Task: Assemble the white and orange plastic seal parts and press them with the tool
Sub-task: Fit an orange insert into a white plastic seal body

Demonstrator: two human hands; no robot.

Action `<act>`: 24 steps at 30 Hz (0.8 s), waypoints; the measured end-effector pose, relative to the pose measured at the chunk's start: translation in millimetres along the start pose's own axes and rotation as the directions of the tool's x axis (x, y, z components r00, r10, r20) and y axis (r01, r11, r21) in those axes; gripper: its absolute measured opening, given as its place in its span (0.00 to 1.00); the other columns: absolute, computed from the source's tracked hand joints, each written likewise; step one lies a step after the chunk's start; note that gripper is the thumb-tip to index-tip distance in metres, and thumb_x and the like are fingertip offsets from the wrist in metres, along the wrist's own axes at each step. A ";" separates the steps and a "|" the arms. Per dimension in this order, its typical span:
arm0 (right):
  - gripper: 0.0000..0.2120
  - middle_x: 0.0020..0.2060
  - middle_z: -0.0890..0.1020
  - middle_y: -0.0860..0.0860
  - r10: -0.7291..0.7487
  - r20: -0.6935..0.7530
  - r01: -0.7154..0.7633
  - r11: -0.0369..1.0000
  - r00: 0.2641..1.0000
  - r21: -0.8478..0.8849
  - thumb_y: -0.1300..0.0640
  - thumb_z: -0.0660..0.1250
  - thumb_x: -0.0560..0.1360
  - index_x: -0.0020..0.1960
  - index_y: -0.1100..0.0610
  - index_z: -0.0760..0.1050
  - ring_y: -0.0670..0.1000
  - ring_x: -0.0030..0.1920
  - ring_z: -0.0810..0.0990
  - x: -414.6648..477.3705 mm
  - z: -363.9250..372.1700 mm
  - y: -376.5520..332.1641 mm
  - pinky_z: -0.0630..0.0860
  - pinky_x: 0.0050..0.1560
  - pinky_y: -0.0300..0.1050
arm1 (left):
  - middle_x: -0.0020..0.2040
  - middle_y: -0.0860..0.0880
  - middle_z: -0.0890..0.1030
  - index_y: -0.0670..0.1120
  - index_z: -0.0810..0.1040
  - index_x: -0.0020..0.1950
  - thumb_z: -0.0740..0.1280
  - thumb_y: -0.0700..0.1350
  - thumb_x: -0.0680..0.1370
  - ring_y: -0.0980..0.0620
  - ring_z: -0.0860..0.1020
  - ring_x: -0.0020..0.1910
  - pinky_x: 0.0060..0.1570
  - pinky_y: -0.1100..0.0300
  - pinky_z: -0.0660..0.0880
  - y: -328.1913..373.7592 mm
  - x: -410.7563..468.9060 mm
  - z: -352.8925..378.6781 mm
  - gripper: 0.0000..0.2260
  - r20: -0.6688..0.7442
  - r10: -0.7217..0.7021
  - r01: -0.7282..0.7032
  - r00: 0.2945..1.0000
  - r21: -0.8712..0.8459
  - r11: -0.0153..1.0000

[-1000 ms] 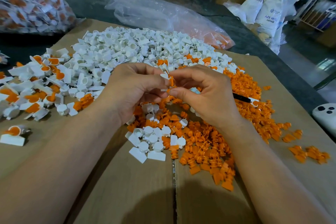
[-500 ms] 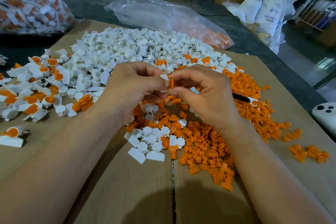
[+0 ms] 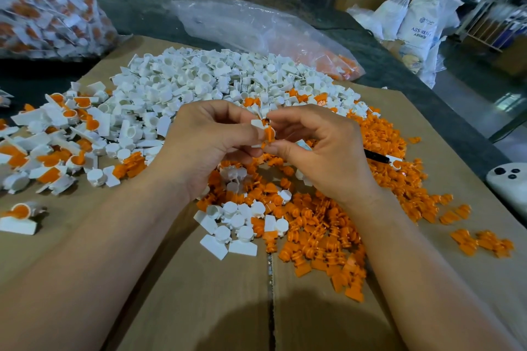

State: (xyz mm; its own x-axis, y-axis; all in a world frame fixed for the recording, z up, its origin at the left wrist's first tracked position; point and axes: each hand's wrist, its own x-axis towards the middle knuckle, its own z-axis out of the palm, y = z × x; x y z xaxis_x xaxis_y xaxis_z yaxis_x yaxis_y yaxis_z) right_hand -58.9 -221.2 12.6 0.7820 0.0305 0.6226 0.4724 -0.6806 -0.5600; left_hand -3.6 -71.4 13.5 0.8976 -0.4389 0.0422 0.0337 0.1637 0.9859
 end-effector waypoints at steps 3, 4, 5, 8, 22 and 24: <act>0.19 0.42 0.77 0.40 -0.004 -0.002 0.004 1.000 1.000 0.003 0.59 0.73 0.66 0.55 0.50 0.73 0.43 0.44 0.78 0.2 -0.7 -0.8 0.77 0.45 0.35 | 0.28 0.46 0.81 0.44 0.79 0.32 0.72 0.31 0.66 0.51 0.79 0.26 0.25 0.65 0.74 0.4 0.1 -0.2 0.09 -0.002 0.006 -0.006 1.000 0.002 1.000; 0.19 0.42 0.77 0.40 -0.005 -0.002 0.005 1.000 1.000 0.001 0.60 0.73 0.66 0.55 0.50 0.73 0.43 0.44 0.78 0.0 -0.8 -0.9 0.77 0.45 0.35 | 0.28 0.46 0.81 0.45 0.79 0.31 0.72 0.31 0.67 0.51 0.79 0.26 0.25 0.65 0.74 0.4 0.1 -0.3 0.10 -0.001 0.010 -0.010 1.000 0.006 1.000; 0.19 0.42 0.77 0.41 -0.005 -0.001 0.005 1.000 1.000 -0.001 0.60 0.73 0.66 0.55 0.50 0.73 0.43 0.44 0.78 -0.2 -1.0 -0.8 0.77 0.45 0.35 | 0.28 0.46 0.81 0.45 0.80 0.30 0.72 0.31 0.67 0.51 0.79 0.26 0.25 0.65 0.75 0.2 0.0 -0.1 0.11 0.000 0.017 -0.017 1.000 0.010 1.000; 0.20 0.42 0.77 0.40 0.008 0.000 -0.008 1.000 1.000 -0.003 0.60 0.73 0.66 0.55 0.49 0.72 0.43 0.44 0.78 0.0 -1.4 -0.8 0.76 0.45 0.34 | 0.28 0.47 0.81 0.47 0.81 0.27 0.72 0.32 0.65 0.51 0.79 0.26 0.25 0.64 0.75 0.5 -0.5 0.2 0.12 0.014 0.039 -0.039 0.999 0.024 0.999; 0.15 0.41 0.76 0.39 0.027 0.036 -0.024 0.997 0.999 -0.067 0.59 0.73 0.67 0.53 0.53 0.77 0.44 0.45 0.78 1.1 -4.0 -3.0 0.76 0.44 0.35 | 0.28 0.46 0.81 0.46 0.80 0.29 0.73 0.34 0.63 0.51 0.80 0.26 0.25 0.65 0.74 0.7 0.2 -0.9 0.07 0.020 0.032 -0.032 0.999 -0.002 0.999; 0.15 0.41 0.76 0.37 0.101 -0.008 -0.101 0.989 0.995 -0.112 0.56 0.74 0.67 0.53 0.52 0.78 0.40 0.44 0.77 3.0 -11.2 -0.9 0.75 0.45 0.32 | 0.28 0.47 0.81 0.44 0.79 0.32 0.72 0.32 0.65 0.52 0.79 0.26 0.25 0.65 0.74 0.1 1.6 -1.8 0.08 0.001 0.012 -0.012 1.000 -0.020 1.000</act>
State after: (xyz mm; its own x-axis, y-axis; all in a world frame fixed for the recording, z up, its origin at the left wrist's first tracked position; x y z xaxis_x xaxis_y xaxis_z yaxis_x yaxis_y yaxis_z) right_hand -61.5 -228.7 21.2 0.8225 -0.0439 0.5671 0.3425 -0.7577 -0.5555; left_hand -1.4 -70.5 13.4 0.8974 -0.4380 0.0541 0.0319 0.1866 0.9819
